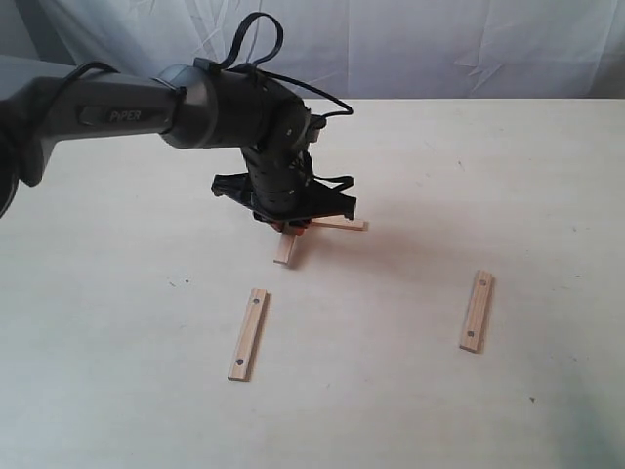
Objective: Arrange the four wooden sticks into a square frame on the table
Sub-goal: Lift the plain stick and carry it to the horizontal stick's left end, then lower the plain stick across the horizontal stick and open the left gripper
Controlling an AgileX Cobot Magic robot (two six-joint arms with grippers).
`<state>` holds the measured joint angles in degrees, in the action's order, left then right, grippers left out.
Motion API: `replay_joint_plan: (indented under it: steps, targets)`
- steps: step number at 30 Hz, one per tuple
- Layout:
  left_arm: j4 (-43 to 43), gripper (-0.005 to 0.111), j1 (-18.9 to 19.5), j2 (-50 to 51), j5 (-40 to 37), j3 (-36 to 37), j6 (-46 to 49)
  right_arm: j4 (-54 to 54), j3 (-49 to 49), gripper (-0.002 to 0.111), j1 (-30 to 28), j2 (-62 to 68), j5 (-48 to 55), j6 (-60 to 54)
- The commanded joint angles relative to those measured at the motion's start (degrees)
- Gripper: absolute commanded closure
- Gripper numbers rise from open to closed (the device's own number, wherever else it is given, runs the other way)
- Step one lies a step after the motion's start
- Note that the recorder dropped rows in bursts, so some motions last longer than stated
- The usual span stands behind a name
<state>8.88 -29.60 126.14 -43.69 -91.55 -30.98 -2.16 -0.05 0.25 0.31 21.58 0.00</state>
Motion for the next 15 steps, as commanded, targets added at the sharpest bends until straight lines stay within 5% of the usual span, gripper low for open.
replay_joint_plan:
  steps: [1,15]
  targets:
    - [0.0,0.107,0.0,0.9,0.1,-0.2,0.2,-0.2,0.1,0.108,-0.2,-0.3,-0.8,0.0]
    - [-5.0,0.107,0.0,1.8,0.0,-2.6,-0.1,-0.2,0.1,0.108,-0.2,-0.3,-0.7,0.0]
